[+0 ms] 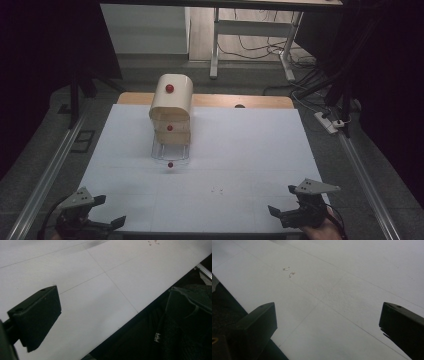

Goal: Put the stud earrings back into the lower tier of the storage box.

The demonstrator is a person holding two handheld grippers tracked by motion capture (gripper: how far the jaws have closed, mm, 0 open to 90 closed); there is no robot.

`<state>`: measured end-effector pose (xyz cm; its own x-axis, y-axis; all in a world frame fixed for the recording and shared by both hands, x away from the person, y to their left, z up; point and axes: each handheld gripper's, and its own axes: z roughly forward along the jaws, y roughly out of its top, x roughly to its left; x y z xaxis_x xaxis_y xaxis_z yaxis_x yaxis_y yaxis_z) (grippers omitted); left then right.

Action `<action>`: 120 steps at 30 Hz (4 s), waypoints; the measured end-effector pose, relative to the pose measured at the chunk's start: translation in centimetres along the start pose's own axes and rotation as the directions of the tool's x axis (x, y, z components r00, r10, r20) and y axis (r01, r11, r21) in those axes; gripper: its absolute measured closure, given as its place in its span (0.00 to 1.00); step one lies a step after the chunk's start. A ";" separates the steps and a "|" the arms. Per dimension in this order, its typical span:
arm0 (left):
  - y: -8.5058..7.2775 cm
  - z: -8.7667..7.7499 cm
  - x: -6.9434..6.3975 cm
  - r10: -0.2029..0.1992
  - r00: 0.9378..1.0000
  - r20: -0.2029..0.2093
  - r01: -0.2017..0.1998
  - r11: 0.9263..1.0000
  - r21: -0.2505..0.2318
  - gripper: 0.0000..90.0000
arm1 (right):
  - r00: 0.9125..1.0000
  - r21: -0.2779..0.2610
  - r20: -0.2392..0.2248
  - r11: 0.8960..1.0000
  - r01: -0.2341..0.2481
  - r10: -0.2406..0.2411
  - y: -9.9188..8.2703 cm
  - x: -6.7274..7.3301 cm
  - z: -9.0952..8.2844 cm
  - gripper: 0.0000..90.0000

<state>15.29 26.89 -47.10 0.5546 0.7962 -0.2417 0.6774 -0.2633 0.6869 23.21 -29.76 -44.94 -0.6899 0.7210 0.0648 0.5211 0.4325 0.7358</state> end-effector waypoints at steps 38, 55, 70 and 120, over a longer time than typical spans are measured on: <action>0.1 0.1 0.0 -0.005 1.000 -0.001 0.005 1.000 0.009 0.00 | 0.984 0.052 -0.093 0.986 0.156 -0.151 3.0 3.6 5.2 0.00; 0.1 0.1 0.1 -0.008 1.000 0.001 0.008 1.000 0.009 0.00 | 0.978 0.103 -0.113 0.977 0.186 -0.174 4.8 4.4 9.6 0.00; 0.1 0.1 0.1 -0.011 1.000 0.004 0.011 1.000 0.009 0.00 | 0.973 0.165 -0.107 0.962 0.219 -0.203 5.6 4.7 13.6 0.00; 0.1 0.1 0.2 -0.014 1.000 0.014 0.014 1.000 0.011 0.00 | 0.925 0.187 -0.248 0.923 0.337 -0.287 8.3 4.9 16.3 0.96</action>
<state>15.52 26.95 -47.17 0.5517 0.7920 -0.2615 0.6907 -0.2581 0.6755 32.29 -13.80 -49.52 -0.9128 0.4082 0.0158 0.3423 0.7431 0.5750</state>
